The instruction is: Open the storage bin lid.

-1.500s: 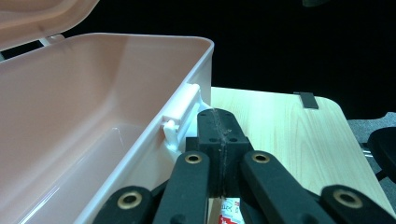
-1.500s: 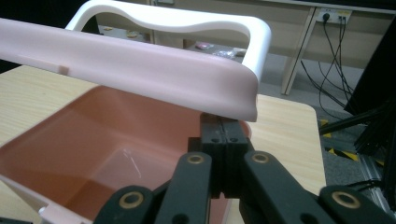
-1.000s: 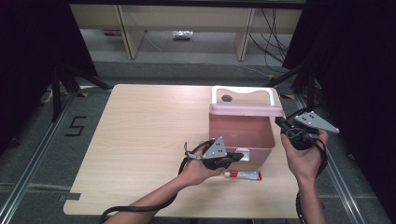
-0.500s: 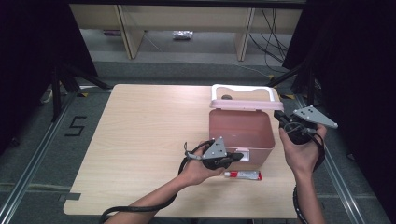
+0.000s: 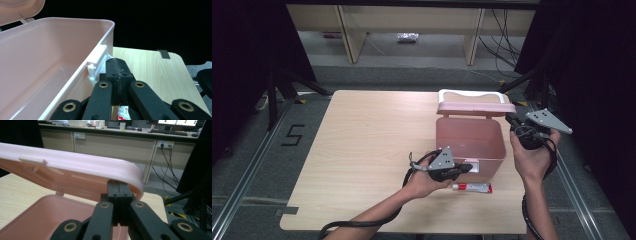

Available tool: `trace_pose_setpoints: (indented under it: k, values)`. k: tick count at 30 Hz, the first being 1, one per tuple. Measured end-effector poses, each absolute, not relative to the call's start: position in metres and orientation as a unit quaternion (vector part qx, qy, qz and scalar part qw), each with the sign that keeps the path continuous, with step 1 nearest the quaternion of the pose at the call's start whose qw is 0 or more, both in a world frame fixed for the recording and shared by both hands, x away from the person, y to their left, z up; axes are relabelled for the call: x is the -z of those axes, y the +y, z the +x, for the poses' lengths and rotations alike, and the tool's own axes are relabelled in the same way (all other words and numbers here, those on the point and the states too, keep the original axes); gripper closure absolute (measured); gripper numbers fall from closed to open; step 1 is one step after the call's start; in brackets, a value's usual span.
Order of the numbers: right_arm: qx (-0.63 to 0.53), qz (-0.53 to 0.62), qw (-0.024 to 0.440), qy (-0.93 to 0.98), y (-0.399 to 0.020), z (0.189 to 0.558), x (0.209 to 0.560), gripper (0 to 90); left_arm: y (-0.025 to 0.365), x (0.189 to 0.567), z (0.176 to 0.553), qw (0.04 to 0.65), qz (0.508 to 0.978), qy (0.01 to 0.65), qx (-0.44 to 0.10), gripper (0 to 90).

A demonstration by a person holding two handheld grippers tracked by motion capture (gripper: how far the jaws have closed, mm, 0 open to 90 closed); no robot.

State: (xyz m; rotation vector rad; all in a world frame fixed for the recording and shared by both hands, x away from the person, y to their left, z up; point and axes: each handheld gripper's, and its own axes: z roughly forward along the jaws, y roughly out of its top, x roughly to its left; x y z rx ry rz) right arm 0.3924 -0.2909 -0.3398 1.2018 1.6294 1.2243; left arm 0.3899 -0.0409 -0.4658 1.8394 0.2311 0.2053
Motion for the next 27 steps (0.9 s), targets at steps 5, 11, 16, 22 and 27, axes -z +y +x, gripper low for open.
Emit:
trace_pose_setpoints:
  k: [5, 11, 16, 22, 27]
  values:
    - [-0.479, 0.473, 0.383, 0.632, -0.29, 0.395, 0.338, 90.0, -0.04, 0.466, 0.39, 0.597, 0.791, 0.1, -0.087, 89.8]
    - [-0.483, 0.477, 0.383, 0.627, -0.288, 0.399, 0.336, 90.0, -0.04, 0.466, 0.39, 0.596, 0.792, 0.1, -0.087, 89.8]
    - [-0.487, 0.484, 0.384, 0.618, -0.286, 0.403, 0.334, 90.0, -0.04, 0.466, 0.39, 0.596, 0.792, 0.1, -0.087, 89.8]
    - [-0.488, 0.48, 0.39, 0.616, -0.285, 0.408, 0.334, 90.0, -0.04, 0.466, 0.39, 0.598, 0.79, 0.1, -0.087, 89.8]
    - [-0.484, 0.478, 0.396, 0.617, -0.285, 0.411, 0.333, 90.0, -0.04, 0.466, 0.39, 0.597, 0.791, 0.099, -0.087, 89.8]
